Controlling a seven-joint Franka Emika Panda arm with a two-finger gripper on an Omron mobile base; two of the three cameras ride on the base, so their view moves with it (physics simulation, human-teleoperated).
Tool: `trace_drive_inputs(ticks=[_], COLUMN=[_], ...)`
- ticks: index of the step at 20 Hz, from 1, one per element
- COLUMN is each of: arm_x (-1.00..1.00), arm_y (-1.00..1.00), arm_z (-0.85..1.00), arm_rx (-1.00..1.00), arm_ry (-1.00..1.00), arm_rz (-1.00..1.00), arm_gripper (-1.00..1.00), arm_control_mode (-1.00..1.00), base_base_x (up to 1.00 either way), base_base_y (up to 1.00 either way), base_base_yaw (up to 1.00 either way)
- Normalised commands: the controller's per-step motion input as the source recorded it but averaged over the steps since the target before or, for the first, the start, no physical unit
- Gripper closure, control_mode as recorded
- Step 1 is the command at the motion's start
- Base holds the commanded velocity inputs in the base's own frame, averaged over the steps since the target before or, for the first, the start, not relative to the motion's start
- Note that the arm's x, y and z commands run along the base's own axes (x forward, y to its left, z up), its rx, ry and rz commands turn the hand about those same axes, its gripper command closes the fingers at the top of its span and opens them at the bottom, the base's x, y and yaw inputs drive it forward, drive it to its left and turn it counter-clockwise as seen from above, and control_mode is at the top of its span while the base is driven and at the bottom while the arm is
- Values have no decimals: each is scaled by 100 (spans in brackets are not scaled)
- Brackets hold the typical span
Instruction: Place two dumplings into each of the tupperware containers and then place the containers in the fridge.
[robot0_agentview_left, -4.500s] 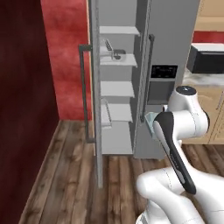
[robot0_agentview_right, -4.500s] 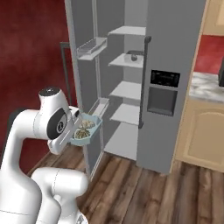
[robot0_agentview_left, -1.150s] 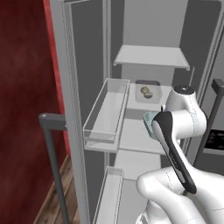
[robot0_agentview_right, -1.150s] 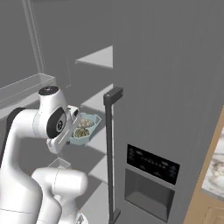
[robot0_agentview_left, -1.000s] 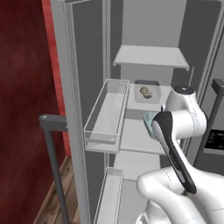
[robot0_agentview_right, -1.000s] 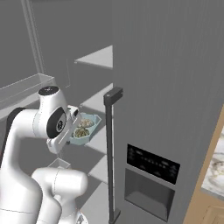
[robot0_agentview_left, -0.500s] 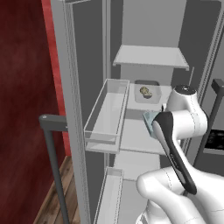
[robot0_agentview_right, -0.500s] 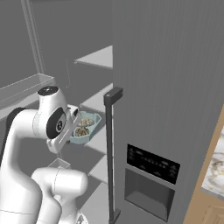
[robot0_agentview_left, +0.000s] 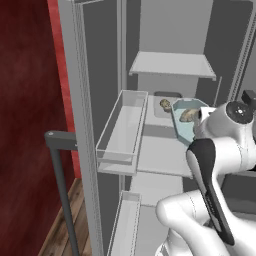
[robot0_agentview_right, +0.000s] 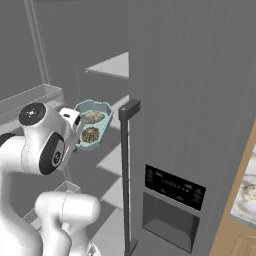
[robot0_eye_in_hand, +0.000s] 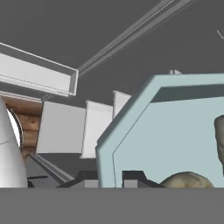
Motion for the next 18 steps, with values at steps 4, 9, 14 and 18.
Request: trace_drive_inputs(ticks=[4,9,14,18], arm_x=[0,0,15,63], arm_y=[-2,-4,-1,0], arm_z=[82,82,55,38], arm_rx=[-3,-4,-4,0], arm_ry=[-19,-2,1,-1], arm_rz=[-3,-5,-2,0], arm_gripper=[100,100,100,100], arm_control_mode=[-100,-100,-100,-100], base_base_x=[0,0,0,0], base_base_y=[0,0,0,0], base_base_yaw=[0,0,0,0])
